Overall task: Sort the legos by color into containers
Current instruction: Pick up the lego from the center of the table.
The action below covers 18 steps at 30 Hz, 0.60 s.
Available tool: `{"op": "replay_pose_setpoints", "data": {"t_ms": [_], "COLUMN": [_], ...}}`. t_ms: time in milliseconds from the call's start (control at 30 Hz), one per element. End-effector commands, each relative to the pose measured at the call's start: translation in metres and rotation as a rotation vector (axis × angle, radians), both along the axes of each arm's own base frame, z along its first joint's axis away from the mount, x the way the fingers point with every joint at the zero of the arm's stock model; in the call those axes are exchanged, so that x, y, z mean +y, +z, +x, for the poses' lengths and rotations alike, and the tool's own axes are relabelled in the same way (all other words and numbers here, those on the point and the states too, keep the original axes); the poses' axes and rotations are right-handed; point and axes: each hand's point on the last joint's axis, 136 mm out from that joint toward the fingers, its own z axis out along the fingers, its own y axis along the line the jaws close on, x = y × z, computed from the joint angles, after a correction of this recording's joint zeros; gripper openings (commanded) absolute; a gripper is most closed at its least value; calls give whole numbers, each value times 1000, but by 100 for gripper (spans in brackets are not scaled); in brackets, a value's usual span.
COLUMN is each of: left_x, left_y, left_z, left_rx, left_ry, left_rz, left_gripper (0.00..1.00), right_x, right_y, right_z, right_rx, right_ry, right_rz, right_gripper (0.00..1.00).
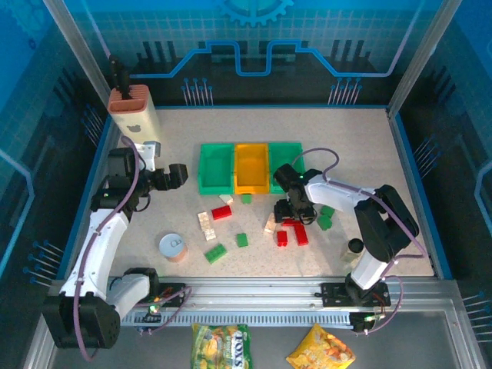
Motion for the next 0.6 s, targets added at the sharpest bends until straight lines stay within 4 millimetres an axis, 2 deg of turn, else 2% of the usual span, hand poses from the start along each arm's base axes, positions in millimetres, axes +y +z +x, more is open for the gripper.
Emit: {"op": "replay_pose_setpoints", "data": {"t_ms": [0, 233, 567], "left_x": [-1, -1, 0], "left_y": [-2, -3, -2], "left_z": [0, 1, 0], "left_rx": [-2, -1, -2], "left_ry": [-11, -12, -12], "left_rz": [-10, -11, -9], "left_gripper": [99, 99, 99], "right_x": [1, 2, 5], "right_y": [-8, -3, 20], "right_z": [-9, -6, 11], "right_rx": [31, 19, -34], "right_ry": [-2, 1, 24], "right_rz": [-14, -10, -15], "right_gripper": [74, 65, 64]}}
